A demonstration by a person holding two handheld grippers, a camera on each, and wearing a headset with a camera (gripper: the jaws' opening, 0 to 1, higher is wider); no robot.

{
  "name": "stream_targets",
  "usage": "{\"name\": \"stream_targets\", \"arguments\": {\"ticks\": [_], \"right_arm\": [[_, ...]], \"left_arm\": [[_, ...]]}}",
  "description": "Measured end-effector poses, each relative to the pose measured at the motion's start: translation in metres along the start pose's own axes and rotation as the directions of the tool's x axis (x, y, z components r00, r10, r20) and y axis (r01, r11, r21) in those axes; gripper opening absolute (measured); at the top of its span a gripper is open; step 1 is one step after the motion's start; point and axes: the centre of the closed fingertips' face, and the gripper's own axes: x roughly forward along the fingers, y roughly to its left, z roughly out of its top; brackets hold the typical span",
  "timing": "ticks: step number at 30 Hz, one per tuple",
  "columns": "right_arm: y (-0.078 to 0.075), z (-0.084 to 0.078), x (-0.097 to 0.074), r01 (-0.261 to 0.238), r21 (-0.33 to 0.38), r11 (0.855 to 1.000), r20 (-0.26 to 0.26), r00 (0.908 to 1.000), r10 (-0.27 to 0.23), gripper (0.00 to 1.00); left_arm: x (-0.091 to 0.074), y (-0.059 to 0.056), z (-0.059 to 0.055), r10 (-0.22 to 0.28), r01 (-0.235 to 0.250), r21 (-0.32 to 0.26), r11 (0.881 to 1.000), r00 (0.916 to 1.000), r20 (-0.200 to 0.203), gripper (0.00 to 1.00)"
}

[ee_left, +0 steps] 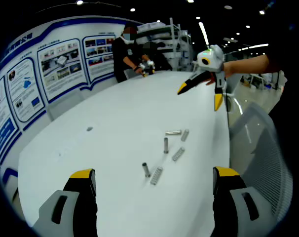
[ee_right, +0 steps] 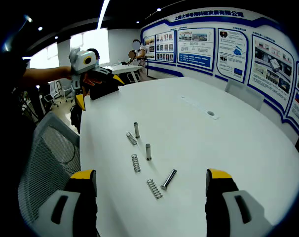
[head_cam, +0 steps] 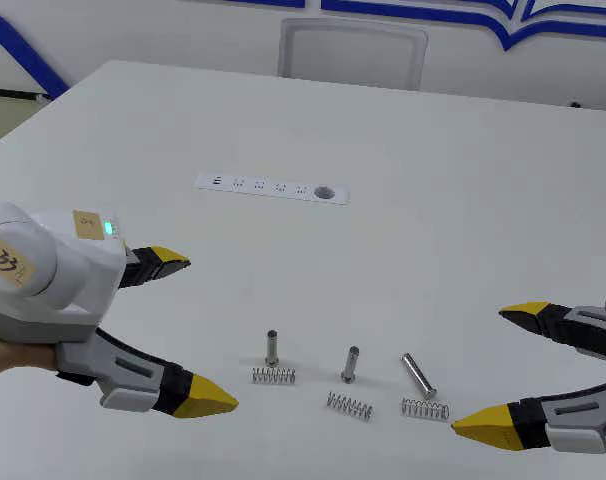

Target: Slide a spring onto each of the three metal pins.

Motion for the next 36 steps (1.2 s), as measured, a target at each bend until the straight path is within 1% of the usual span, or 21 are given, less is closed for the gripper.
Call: {"name": "stream_targets", "arguments": {"ticks": [4, 7, 11, 15, 18, 22, 25, 27, 29, 32, 36], "right_arm": [[0.0012, -0.0003, 0.0005, -0.005, -0.001, 1.000, -0.003, 1.0000, 0.005, 0.93], [-0.0004, -0.0009, 0.0004, 0.001, -0.004, 1.000, -0.007, 1.0000, -0.001, 0.93], [-0.0021, 0.0035, -0.0009, 0.008, 0.004, 1.000, 0.013, 0.9999, -0.008, 0.92], [-0.0015, 0.0024, -0.0012, 0.009, 0.004, 1.000, 0.006, 0.9999, -0.009, 0.92], [-0.0001, 0.0008, -0.0009, 0.004, 0.003, 1.000, 0.002, 1.0000, -0.004, 0.92], [0.0014, -0.0006, -0.0010, -0.002, 0.004, 1.000, 0.000, 1.0000, 0.002, 0.92], [0.0018, -0.0021, -0.0008, -0.002, 0.006, 1.000, -0.002, 1.0000, 0.002, 0.92], [0.0017, -0.0025, -0.0008, -0.001, 0.007, 1.000, -0.001, 1.0000, 0.001, 0.92], [0.0021, -0.0010, -0.0004, -0.001, 0.001, 1.000, 0.012, 0.9999, 0.001, 0.92], [0.0021, -0.0012, 0.0002, -0.002, 0.005, 1.000, 0.016, 0.9999, 0.002, 0.92], [0.0015, -0.0040, 0.0020, -0.004, 0.009, 1.000, 0.007, 1.0000, 0.004, 0.90]], "left_arm": [[-0.0008, -0.0009, -0.0024, -0.003, 0.003, -0.002, 1.000, 1.0000, -0.007, 1.00], [-0.0017, -0.0013, -0.0045, 0.001, -0.001, 0.014, 1.000, 0.9999, -0.017, 1.00], [-0.0032, 0.0004, -0.0025, 0.005, -0.005, 0.011, 1.000, 1.0000, -0.008, 0.99], [-0.0042, 0.0012, -0.0003, 0.005, -0.005, 0.008, 1.000, 1.0000, -0.002, 0.99], [-0.0039, 0.0013, -0.0010, 0.005, -0.005, 0.002, 1.000, 1.0000, -0.008, 0.99], [-0.0038, 0.0011, 0.0009, 0.006, -0.006, -0.012, 1.000, 1.0000, 0.005, 1.00], [-0.0037, -0.0013, 0.0004, -0.006, 0.006, -0.019, 1.000, 1.0000, 0.002, 0.98], [-0.0039, -0.0015, 0.0002, -0.004, 0.004, -0.017, 1.000, 1.0000, 0.001, 0.98], [-0.0040, -0.0017, 0.0005, -0.002, 0.003, -0.018, 1.000, 1.0000, 0.004, 0.98], [-0.0043, -0.0004, -0.0002, 0.002, -0.002, -0.022, 1.000, 1.0000, 0.006, 0.98], [-0.0048, 0.0032, -0.0008, 0.013, -0.013, -0.031, 0.999, 0.9998, 0.012, 0.99]]}}
